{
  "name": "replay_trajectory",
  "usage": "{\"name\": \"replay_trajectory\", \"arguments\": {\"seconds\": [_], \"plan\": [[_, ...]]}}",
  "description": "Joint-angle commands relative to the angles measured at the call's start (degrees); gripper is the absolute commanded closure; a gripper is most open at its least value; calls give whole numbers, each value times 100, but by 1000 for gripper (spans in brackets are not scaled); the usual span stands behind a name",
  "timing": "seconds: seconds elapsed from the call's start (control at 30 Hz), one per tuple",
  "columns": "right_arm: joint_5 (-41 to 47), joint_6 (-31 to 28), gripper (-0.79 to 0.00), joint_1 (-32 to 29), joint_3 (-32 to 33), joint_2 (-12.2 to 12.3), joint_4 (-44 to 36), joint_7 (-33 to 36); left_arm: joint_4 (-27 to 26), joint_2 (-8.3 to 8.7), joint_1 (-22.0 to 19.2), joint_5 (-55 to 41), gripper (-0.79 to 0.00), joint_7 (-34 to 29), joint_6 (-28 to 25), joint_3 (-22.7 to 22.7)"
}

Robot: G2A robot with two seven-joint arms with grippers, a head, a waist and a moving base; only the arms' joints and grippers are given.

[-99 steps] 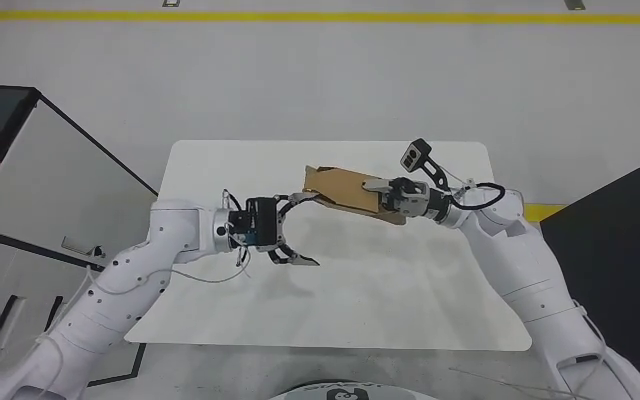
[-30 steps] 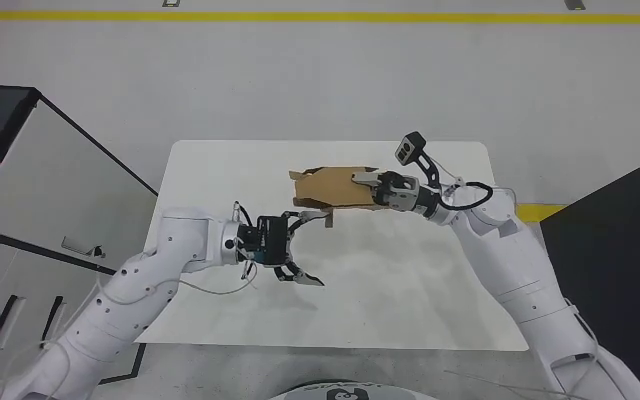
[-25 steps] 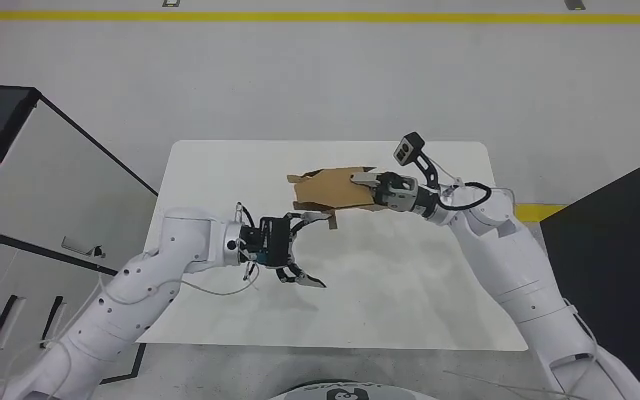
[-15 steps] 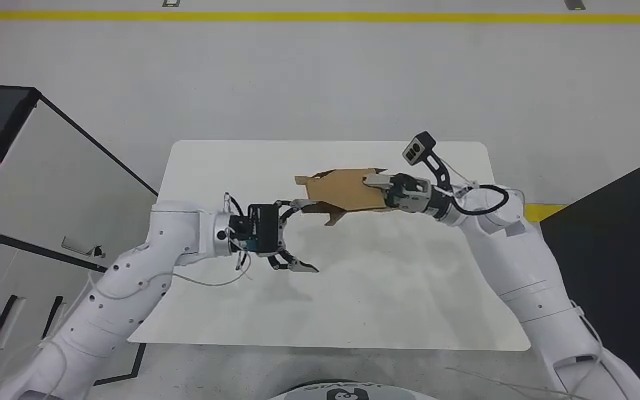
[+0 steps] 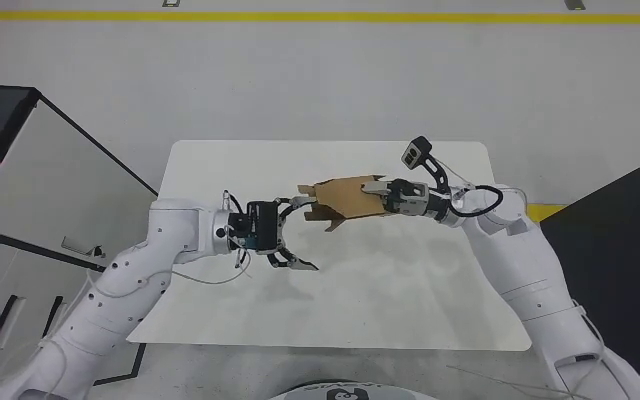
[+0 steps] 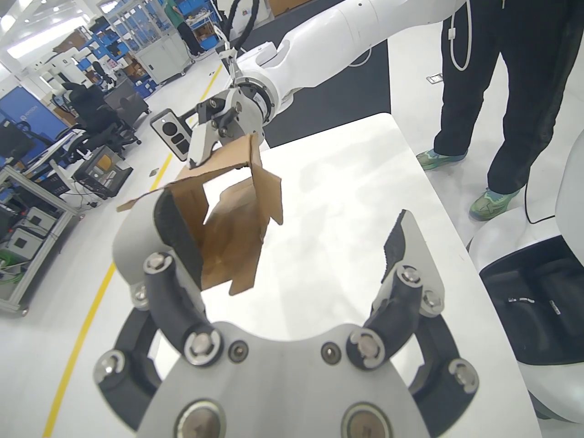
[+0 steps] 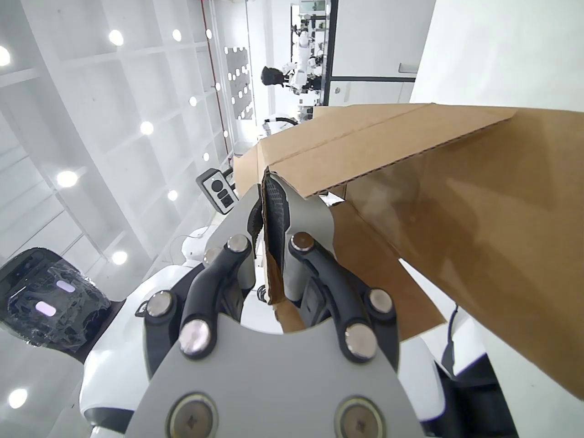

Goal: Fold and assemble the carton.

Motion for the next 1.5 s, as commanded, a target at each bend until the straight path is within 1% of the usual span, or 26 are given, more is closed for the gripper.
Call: {"name": "replay_trajectory", "arguments": {"seconds": [0.0, 0.2, 0.4, 0.53, 0.67, 0.83, 1.2, 1.47], "plan": [[-142, 61, 0, 27, -57, -3, -9, -58, 3, -13, -26, -2, -785, 1, -1, 38], [-423, 133, 0, 99, -222, -19, -79, -138, -4, -53, -115, 24, -785, -37, -70, 178], [-407, 118, 0, 139, -286, -34, -66, -121, 34, -113, -239, 40, -785, -130, -96, 378], [-292, 72, 0, 126, -256, -33, -10, -61, 89, -142, -323, 37, -785, -143, -89, 431], [185, -15, 0, 65, -159, -41, 110, 95, 160, -143, -348, 38, -785, -84, 20, 334], [453, -222, 0, 43, -30, -39, 207, 204, 239, -111, -272, 52, -785, -25, 41, 154], [563, -585, 0, 48, -6, -45, 211, 595, 232, -95, -161, 132, -785, 2, 219, -14], [301, -796, 0, 67, -35, -22, 153, 1014, 225, -91, -131, 174, -785, 16, 221, -83]]}}
